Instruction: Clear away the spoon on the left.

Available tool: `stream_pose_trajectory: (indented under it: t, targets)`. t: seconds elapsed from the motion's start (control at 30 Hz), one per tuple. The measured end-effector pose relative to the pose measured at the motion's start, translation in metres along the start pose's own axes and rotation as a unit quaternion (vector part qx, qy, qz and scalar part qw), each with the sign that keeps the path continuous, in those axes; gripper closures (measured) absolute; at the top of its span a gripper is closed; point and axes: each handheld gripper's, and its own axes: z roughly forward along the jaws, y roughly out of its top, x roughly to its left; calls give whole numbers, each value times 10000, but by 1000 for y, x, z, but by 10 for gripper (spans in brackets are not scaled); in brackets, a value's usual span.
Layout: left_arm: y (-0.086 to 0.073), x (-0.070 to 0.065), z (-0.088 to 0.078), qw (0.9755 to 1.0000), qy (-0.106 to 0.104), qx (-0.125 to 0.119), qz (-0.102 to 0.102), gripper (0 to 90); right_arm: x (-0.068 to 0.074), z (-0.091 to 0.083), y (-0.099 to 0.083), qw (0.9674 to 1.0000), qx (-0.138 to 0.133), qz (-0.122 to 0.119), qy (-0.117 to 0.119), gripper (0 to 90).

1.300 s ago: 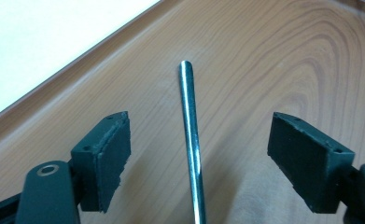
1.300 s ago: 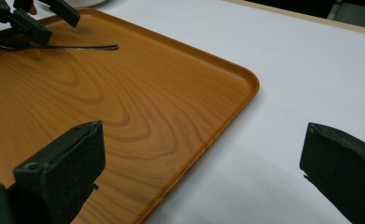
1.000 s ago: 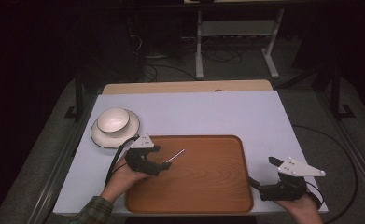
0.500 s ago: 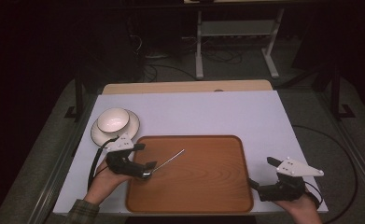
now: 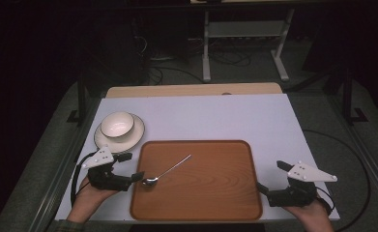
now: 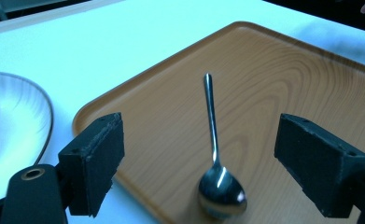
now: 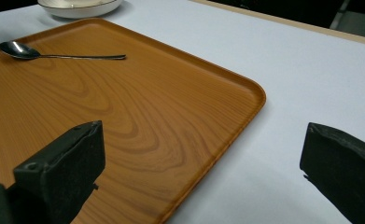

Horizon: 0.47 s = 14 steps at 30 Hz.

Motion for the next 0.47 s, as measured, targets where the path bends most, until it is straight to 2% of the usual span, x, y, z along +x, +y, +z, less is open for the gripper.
stream_pose_trajectory:
  t: [0.2,0.3,0.47]
  targets:
    - [-13,1,-15,10000,55,-29,22,154,0,1,1,10000,-21,0,3,0]
    - [-20,2,-21,9999,110,-25,-34,154,-1,1,2,10000,-38,-5,-1,0]
    - [-21,2,-22,9999,120,-50,-85,154,0,3,2,10000,-21,-18,30,0]
